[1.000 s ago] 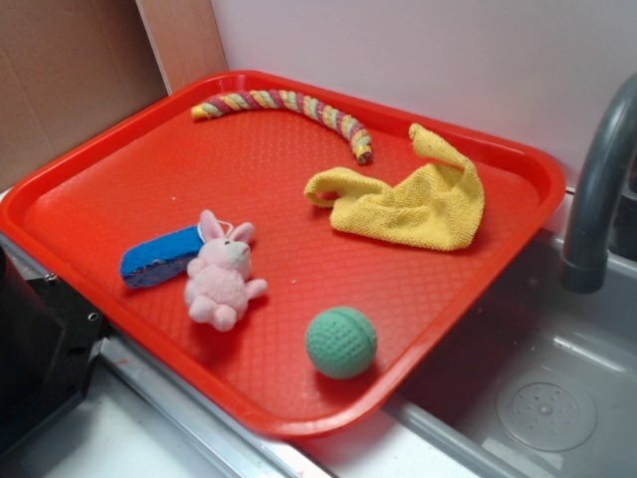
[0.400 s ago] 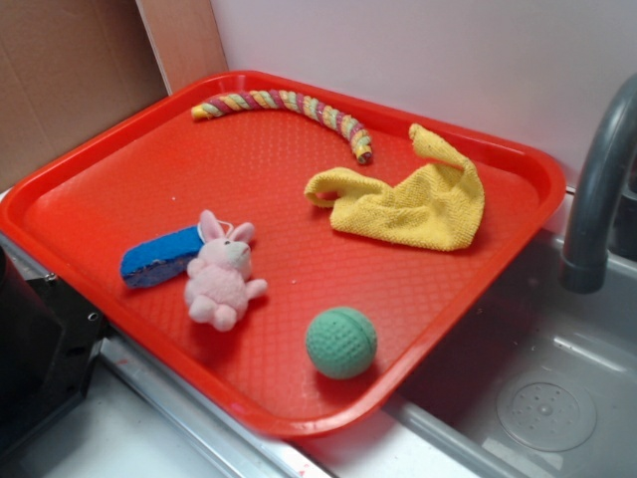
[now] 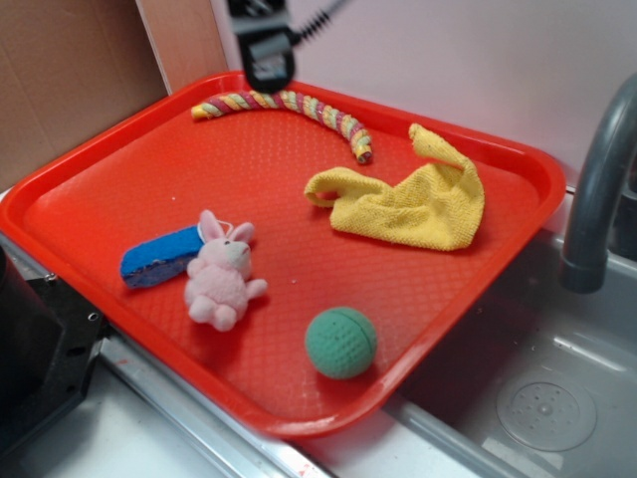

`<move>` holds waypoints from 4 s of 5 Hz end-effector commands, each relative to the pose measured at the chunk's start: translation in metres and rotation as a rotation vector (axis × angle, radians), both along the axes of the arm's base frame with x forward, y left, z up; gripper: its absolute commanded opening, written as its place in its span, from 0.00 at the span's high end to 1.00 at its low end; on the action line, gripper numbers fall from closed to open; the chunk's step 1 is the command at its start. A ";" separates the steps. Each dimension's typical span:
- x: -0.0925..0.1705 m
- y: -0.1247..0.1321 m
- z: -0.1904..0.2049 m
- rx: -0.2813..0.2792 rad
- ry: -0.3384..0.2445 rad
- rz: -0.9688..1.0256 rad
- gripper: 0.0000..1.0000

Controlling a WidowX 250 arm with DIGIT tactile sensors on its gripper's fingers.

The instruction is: Grab the green ball.

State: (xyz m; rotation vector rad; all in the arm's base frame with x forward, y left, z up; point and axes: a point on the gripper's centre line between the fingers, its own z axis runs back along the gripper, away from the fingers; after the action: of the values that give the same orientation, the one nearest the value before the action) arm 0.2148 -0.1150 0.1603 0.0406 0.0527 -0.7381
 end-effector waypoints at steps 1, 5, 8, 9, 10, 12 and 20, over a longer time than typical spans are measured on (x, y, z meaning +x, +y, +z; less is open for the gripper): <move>-0.085 -0.053 -0.006 -0.116 -0.156 -0.495 0.00; -0.100 -0.034 0.000 -0.176 -0.148 -0.741 0.00; -0.082 -0.043 -0.057 -0.150 -0.088 -0.778 0.00; -0.073 -0.045 -0.090 -0.143 -0.048 -0.772 0.00; -0.084 -0.049 -0.113 -0.143 -0.040 -0.778 0.00; -0.093 -0.065 -0.138 -0.131 -0.020 -0.804 1.00; -0.145 0.066 0.021 -0.007 -0.015 0.546 1.00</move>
State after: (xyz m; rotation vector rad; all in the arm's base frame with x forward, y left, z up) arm 0.0868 -0.0214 0.1780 0.0231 0.0554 -0.2009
